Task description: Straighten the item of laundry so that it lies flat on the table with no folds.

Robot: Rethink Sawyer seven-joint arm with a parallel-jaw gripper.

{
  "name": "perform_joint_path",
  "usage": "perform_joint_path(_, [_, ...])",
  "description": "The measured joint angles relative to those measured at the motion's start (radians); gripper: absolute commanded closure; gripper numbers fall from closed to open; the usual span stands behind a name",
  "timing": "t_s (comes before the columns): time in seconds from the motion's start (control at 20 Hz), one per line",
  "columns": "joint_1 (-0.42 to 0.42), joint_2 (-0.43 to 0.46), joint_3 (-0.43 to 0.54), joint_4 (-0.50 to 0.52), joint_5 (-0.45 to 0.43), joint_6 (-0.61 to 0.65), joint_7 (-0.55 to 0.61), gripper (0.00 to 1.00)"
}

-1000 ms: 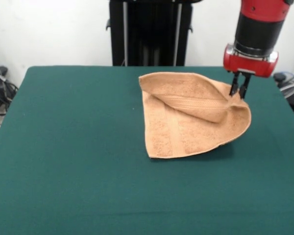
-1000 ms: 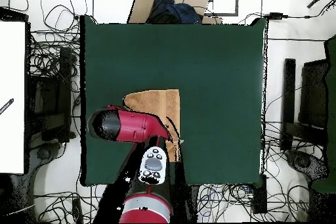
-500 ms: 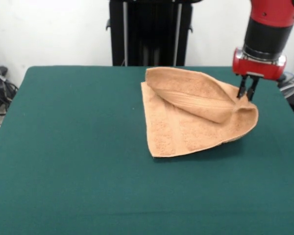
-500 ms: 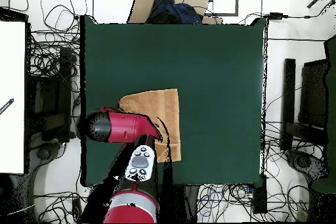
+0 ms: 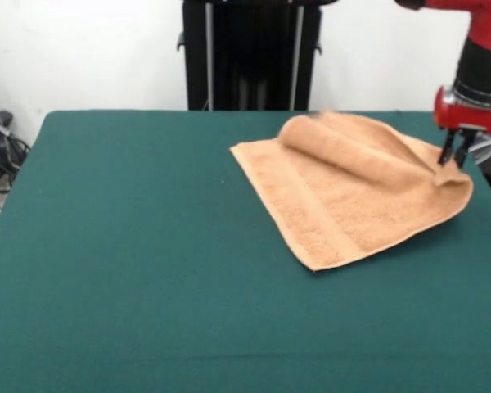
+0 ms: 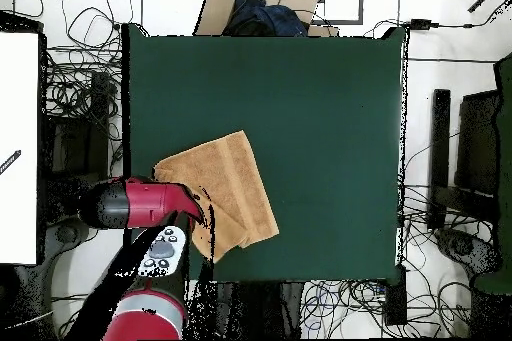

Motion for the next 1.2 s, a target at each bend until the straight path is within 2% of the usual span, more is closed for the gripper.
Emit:
perform_joint_path(0.2, [-0.001,0.007,0.006,-0.002,0.012,0.000,0.000,1.00])
perform_joint_path(0.25, [-0.007,0.007,0.006,-0.002,0.020,-0.001,0.000,0.00])
perform_joint_path(0.95, [-0.025,0.006,0.020,-0.002,0.037,-0.055,0.000,0.00])
perform_joint_path(1.2, [-0.096,-0.012,0.094,0.020,0.037,-0.064,0.000,0.00])
